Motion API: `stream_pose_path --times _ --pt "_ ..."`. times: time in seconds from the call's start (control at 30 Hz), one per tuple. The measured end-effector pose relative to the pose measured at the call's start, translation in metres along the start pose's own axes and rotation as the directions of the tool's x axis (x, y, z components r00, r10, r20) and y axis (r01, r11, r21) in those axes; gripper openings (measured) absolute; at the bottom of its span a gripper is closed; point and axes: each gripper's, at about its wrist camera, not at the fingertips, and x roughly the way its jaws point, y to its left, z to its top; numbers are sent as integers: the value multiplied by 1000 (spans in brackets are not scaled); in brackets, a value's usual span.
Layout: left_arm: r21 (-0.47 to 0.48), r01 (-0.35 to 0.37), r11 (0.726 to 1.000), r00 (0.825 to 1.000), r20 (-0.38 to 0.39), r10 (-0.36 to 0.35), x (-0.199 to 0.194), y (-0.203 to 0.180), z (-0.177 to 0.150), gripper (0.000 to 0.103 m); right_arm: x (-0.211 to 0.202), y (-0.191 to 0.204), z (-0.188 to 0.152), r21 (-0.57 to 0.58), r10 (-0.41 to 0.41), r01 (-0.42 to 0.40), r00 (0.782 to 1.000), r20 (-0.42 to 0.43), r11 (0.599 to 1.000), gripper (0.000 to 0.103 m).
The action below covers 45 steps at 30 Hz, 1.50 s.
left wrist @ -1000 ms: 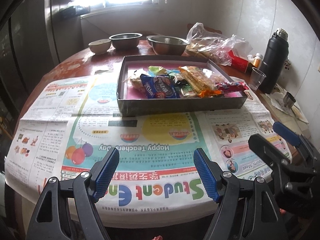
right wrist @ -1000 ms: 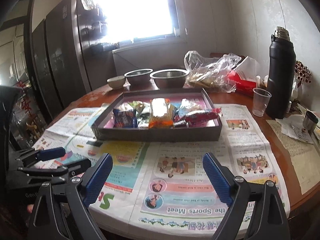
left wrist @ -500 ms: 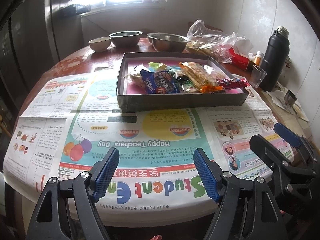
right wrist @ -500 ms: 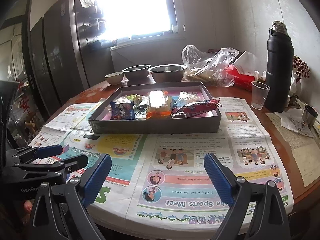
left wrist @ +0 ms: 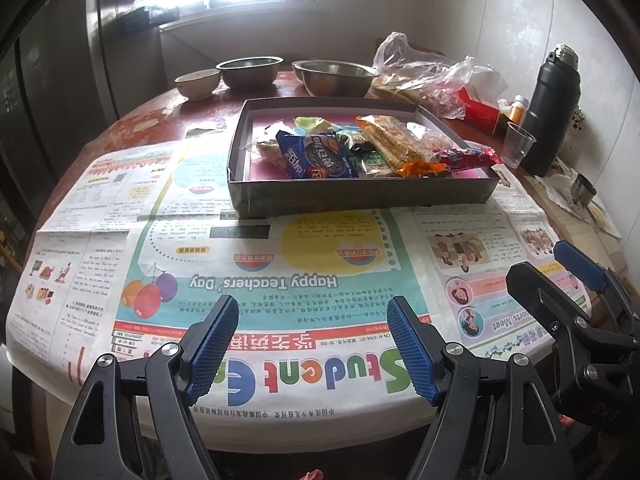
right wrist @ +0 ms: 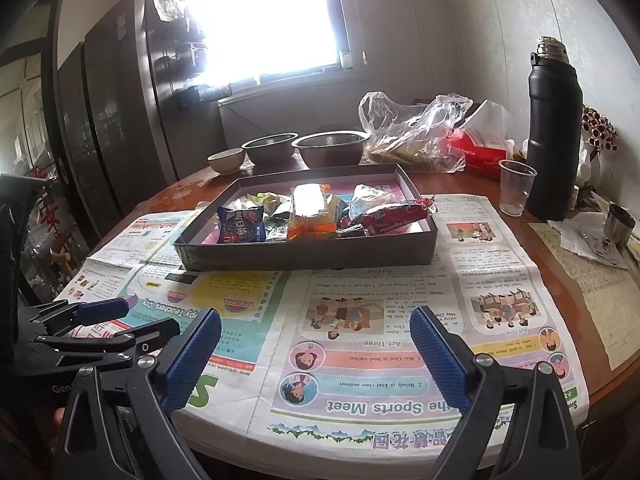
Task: Organize snacks
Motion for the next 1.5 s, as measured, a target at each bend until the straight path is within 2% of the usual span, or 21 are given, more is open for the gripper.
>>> stream_pose_path --times 1.5 --pt "23 -25 999 1000 5 25 3 -3 0 78 9 -2 -5 5 -1 1 1000 -21 1000 96"
